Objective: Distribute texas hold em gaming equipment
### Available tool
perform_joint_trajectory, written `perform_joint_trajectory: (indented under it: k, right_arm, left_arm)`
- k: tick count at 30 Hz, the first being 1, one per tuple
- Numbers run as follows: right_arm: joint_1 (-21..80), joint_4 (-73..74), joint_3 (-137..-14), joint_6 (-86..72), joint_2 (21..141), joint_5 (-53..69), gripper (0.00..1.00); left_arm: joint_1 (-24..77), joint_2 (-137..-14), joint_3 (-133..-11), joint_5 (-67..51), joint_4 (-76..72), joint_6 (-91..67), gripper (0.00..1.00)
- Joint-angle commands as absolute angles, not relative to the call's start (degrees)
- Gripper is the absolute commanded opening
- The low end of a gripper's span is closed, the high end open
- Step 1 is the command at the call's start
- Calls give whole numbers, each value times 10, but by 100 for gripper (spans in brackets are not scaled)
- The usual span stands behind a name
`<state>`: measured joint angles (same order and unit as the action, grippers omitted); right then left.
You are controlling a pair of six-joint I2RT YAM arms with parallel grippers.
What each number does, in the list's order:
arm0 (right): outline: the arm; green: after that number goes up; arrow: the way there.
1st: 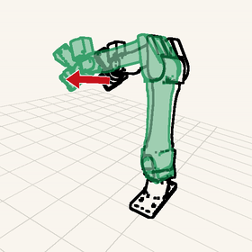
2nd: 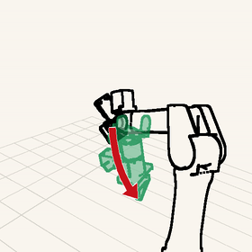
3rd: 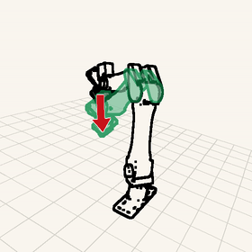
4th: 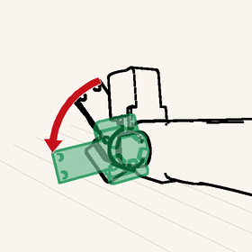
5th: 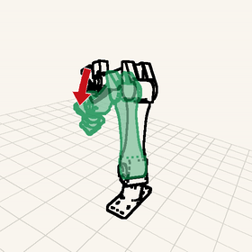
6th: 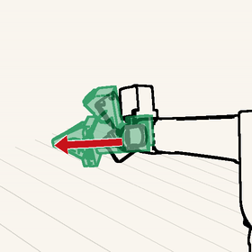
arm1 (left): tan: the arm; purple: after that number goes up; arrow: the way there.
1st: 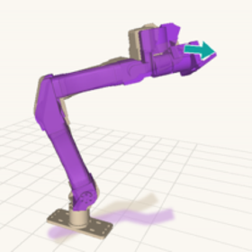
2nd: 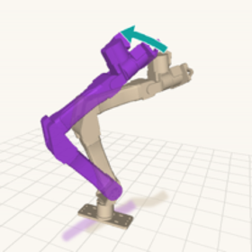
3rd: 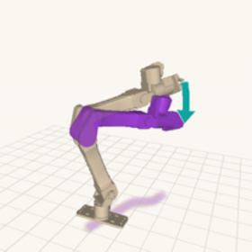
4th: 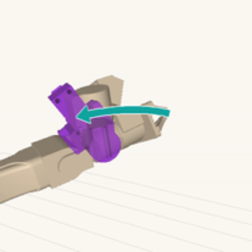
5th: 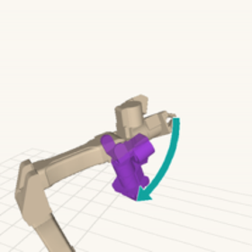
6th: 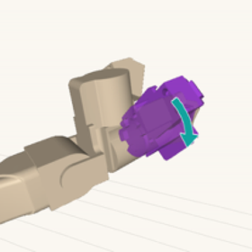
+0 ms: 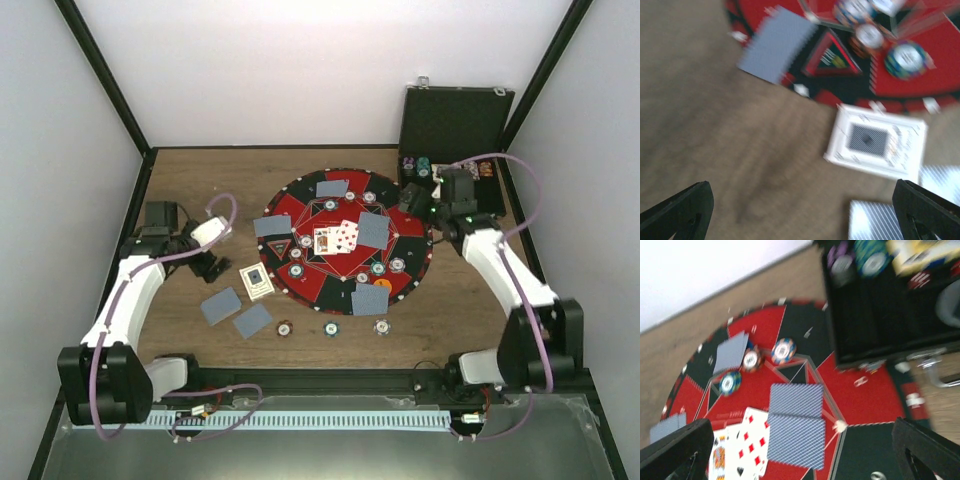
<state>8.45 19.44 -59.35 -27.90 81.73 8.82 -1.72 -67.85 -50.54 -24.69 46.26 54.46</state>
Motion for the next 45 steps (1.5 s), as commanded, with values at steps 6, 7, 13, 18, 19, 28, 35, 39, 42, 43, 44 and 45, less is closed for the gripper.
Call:
perform_joint_trajectory:
  k: [6,7,13,18,19,28,35,39,42,43,44,45]
  right_arm:
    - [90,-240,-255,-207,592,-217,100]
    - [89,-290,-223,-173,586,-218,100]
    - [89,-368,-187,-133,633,-292,100]
    - [85,-456,-167,-124,687,-288,100]
    - [84,-479,-162,-124,700,-288,100]
    - [62,-749,-98,-23,830,-136,100]
    - [24,-736,-131,-34,883,-46,100]
    - [24,-731,-129,-33,881,-45,100]
    - [24,-740,-126,-31,883,-46,100]
    - [25,-733,-128,-33,881,-46,100]
    - [24,-737,-127,-32,881,-46,100]
    - [24,-739,-127,-32,882,-46,100]
  left_arm:
    - [-43,-657,-325,-186,-134,104,100]
    - [-43,-667,-302,-177,-186,89,100]
    - [-43,-786,-200,-112,-496,44,100]
    - [-42,-876,-149,-109,-677,23,100]
    - [-43,-892,-140,-100,-712,14,100]
    - [-40,-893,-141,-70,-712,9,100]
    - [-35,-894,-155,-54,-688,9,100]
    - [-36,-894,-155,-54,-688,9,100]
    - [-35,-894,-155,-54,-688,9,100]
    - [-35,-894,-155,-54,-688,9,100]
    - [-35,-894,-155,-54,-688,9,100]
    - [-35,-894,-155,-54,-688,9,100]
